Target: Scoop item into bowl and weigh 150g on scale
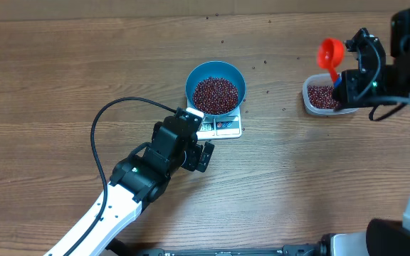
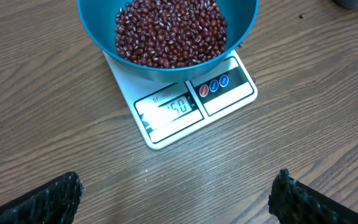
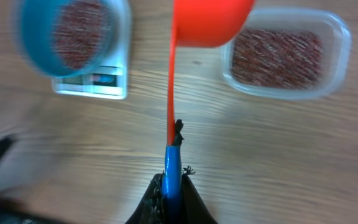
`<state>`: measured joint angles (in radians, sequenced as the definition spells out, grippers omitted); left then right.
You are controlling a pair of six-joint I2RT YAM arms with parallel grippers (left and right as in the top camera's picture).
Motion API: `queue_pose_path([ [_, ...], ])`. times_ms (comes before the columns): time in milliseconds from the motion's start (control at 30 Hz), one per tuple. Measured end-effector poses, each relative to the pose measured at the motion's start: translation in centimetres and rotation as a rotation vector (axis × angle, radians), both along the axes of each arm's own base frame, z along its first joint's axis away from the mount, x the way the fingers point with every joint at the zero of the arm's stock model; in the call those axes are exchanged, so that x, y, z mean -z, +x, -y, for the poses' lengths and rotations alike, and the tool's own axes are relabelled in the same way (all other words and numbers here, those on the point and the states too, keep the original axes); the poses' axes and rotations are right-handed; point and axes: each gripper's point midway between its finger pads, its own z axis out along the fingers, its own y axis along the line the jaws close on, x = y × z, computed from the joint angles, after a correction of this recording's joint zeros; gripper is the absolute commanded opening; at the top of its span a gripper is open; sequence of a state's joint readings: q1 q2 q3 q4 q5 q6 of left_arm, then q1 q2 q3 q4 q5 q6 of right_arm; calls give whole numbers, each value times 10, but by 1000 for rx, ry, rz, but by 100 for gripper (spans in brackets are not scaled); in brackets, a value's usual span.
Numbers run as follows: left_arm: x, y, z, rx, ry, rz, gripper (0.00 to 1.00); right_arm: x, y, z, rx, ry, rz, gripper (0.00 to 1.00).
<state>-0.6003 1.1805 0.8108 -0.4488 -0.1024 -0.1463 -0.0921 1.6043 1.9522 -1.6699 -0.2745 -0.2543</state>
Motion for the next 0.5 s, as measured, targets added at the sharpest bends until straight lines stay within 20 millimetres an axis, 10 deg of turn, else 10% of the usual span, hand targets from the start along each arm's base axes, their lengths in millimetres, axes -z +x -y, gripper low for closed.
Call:
queue_pose_path([
  [133, 0, 0, 0, 0, 0, 0, 100, -4, -9, -21, -54, 113, -10, 4],
  [500, 0, 0, 0, 0, 0, 0, 100, 94, -56, -59, -137, 212, -382, 4],
])
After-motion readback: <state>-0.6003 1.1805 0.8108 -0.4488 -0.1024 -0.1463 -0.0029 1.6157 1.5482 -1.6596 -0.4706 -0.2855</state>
